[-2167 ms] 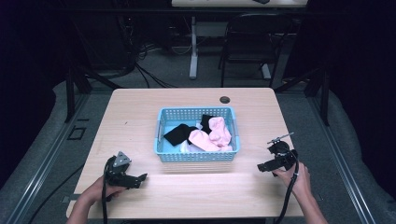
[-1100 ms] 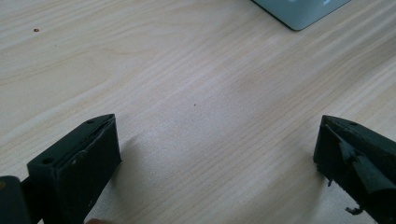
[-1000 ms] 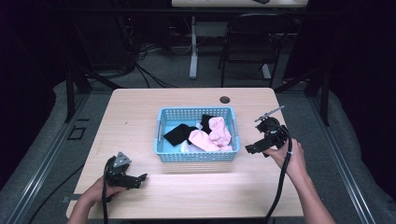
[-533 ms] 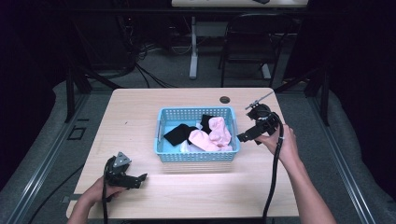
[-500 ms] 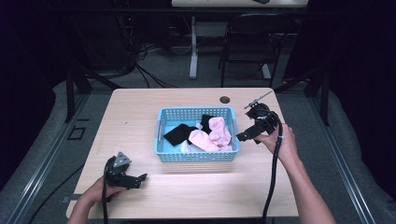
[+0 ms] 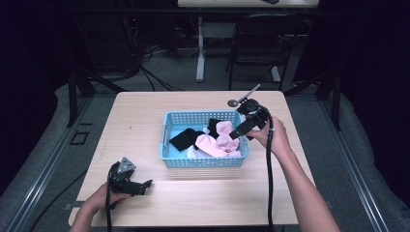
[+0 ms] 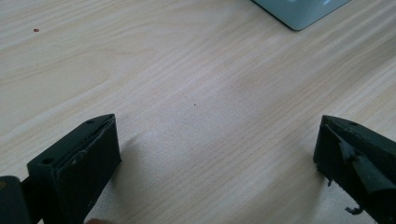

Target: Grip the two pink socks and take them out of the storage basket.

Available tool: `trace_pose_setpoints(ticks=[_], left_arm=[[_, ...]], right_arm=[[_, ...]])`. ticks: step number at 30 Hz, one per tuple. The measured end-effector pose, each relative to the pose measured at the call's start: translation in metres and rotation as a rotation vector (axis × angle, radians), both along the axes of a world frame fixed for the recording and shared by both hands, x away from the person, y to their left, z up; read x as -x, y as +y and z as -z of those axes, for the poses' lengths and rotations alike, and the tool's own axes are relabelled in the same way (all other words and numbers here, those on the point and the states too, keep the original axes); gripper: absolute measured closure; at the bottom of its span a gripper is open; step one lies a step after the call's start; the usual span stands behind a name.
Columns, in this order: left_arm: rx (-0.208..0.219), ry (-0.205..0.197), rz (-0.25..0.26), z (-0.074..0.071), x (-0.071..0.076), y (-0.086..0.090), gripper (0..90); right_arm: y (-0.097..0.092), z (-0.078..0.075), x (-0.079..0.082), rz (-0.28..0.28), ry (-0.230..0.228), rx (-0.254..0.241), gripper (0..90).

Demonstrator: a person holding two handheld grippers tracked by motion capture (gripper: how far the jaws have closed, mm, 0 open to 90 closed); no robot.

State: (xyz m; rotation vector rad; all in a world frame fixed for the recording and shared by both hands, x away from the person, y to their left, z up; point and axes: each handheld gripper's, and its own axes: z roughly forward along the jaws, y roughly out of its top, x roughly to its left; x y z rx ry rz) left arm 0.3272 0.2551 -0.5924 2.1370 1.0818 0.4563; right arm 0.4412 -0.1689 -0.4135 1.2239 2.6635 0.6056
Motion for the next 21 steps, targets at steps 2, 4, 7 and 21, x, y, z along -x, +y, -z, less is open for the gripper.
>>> trace_pose_setpoints(ticks=[2,4,7,21], left_arm=[[0.0,0.0,0.0,0.0,0.0,0.0,0.3],[0.0,0.0,0.0,0.0,0.0,0.0,0.3],[-0.002,-0.001,0.003,0.0,0.0,0.0,0.3],[-0.003,-0.001,0.002,0.0,0.0,0.0,0.3]], right_arm=[[0.003,0.001,-0.002,-0.01,0.004,-0.006,0.0],[0.013,0.005,-0.01,-0.025,0.025,-0.014,0.0],[0.017,0.008,-0.015,-0.025,0.037,-0.01,0.0],[0.038,0.041,-0.045,-0.045,0.116,0.017,0.0]])
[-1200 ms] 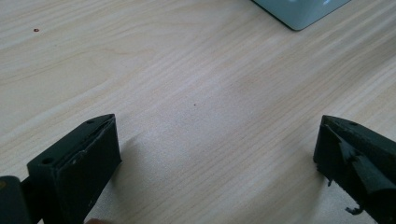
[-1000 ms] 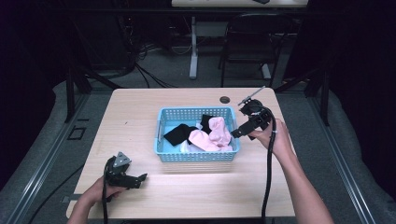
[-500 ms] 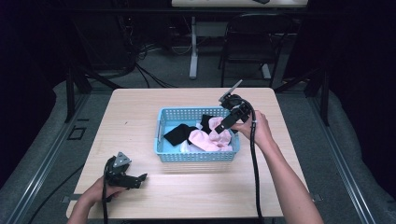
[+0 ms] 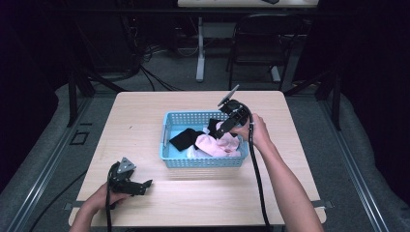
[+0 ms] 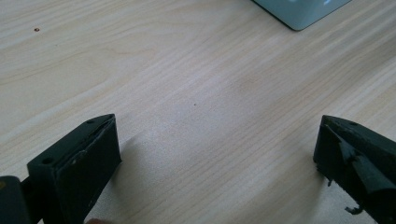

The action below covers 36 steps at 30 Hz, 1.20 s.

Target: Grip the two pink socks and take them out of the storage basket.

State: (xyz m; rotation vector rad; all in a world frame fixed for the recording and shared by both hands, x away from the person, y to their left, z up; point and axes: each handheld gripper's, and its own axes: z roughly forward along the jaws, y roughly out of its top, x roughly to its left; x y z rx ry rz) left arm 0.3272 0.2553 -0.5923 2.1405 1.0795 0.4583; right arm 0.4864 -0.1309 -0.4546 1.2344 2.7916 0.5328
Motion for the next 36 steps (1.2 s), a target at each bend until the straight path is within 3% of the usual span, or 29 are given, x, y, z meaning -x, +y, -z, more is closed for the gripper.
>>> trace_pose_setpoints(ticks=[5,13,17,19,20,24,25,29,30,31,36], left_arm=[[0.0,0.0,0.0,0.0,0.0,0.0,0.3],[-0.001,0.0,0.0,0.0,0.0,0.0,0.3],[0.0,0.0,0.0,0.0,0.0,0.0,0.3],[0.0,0.0,0.0,0.0,0.0,0.0,0.3],[0.0,0.0,0.0,0.0,0.0,0.0,0.3],[0.0,0.0,0.0,0.0,0.0,0.0,0.3],[0.0,0.0,0.0,0.0,0.0,0.0,0.3],[0.0,-0.001,0.0,0.0,0.0,0.0,0.3],[0.0,0.0,0.0,0.0,0.0,0.0,0.3],[0.0,0.0,0.0,0.0,0.0,0.0,0.3],[0.0,0.0,0.0,0.0,0.0,0.0,0.3]], right_arm=[[0.003,0.013,-0.01,-0.003,0.038,0.012,0.0],[0.006,0.028,-0.02,0.016,0.046,0.042,1.2],[0.006,0.035,-0.026,0.027,0.053,0.067,13.0],[0.007,0.036,-0.027,0.025,0.053,0.077,14.2],[0.008,0.039,-0.029,0.041,0.057,0.11,18.9],[0.009,0.046,-0.031,0.07,0.049,0.126,26.7],[0.009,0.048,-0.032,0.077,0.047,0.14,33.1],[0.011,0.049,-0.033,0.085,0.043,0.16,42.1],[0.012,0.051,-0.033,0.094,0.041,0.16,51.5],[0.011,0.051,-0.034,0.088,0.046,0.17,54.0],[0.009,0.053,-0.033,0.107,0.061,0.139,72.5]])
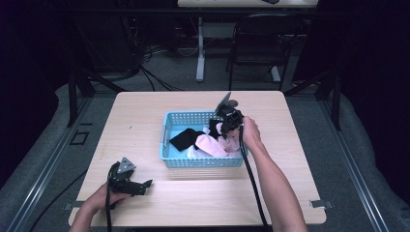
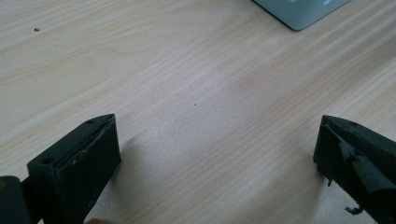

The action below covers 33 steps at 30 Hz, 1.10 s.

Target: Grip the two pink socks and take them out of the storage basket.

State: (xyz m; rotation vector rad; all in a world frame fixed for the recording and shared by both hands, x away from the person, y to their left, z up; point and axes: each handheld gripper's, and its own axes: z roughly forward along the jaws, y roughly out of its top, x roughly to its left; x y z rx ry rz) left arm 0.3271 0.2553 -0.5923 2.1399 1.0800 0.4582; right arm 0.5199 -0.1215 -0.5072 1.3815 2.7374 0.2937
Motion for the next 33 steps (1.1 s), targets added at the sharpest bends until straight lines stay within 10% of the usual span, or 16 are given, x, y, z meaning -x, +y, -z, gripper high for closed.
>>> trace_pose_setpoints(ticks=[33], left_arm=[[0.002,0.0,-0.003,0.0,0.0,0.0,0.3]], right_arm=[[-0.011,-0.075,0.027,-0.061,-0.045,-0.125,76.4]])
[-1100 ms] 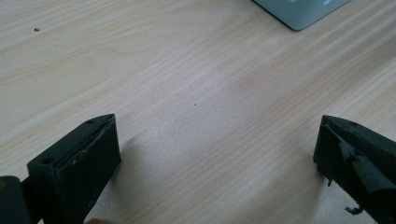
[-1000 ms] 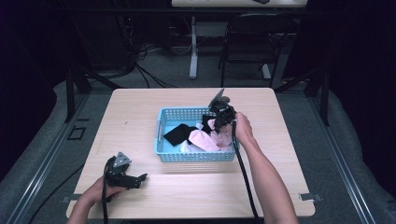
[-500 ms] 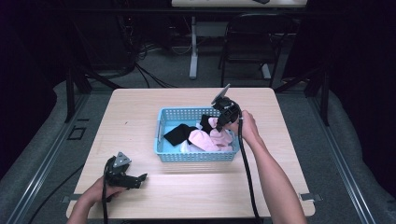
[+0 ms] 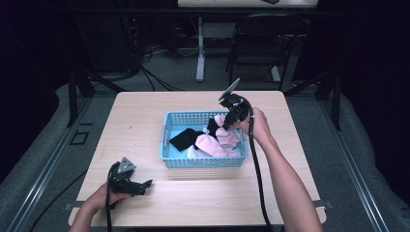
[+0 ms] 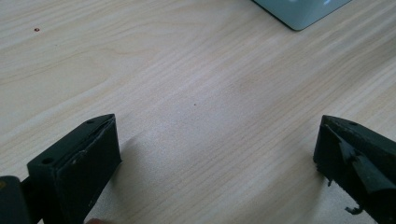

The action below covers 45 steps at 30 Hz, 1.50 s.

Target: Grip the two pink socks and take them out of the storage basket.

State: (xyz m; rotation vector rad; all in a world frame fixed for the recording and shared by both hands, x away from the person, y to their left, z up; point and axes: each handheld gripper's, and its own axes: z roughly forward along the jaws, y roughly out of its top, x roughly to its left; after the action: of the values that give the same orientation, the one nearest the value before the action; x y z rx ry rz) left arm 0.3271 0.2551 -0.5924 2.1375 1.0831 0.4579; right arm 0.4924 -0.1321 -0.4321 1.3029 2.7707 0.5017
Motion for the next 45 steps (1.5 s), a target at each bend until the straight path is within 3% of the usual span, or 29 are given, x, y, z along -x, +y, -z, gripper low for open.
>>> trace_pose_setpoints(ticks=[20,29,35,45], left_arm=[[0.002,0.001,0.0,0.0,0.0,0.0,0.3],[0.003,0.002,0.0,0.0,0.0,0.0,0.2],[0.003,0.002,0.0,0.0,0.0,0.0,0.2],[0.003,0.002,0.0,0.0,0.0,0.0,0.2]], right_arm=[[-0.004,-0.049,0.017,-0.021,-0.027,-0.012,76.2],[-0.014,-0.075,0.027,-0.023,-0.068,-0.011,75.7],[-0.024,-0.087,0.034,-0.011,-0.081,-0.004,75.8],[-0.047,-0.094,0.04,0.029,-0.086,-0.005,75.5]])
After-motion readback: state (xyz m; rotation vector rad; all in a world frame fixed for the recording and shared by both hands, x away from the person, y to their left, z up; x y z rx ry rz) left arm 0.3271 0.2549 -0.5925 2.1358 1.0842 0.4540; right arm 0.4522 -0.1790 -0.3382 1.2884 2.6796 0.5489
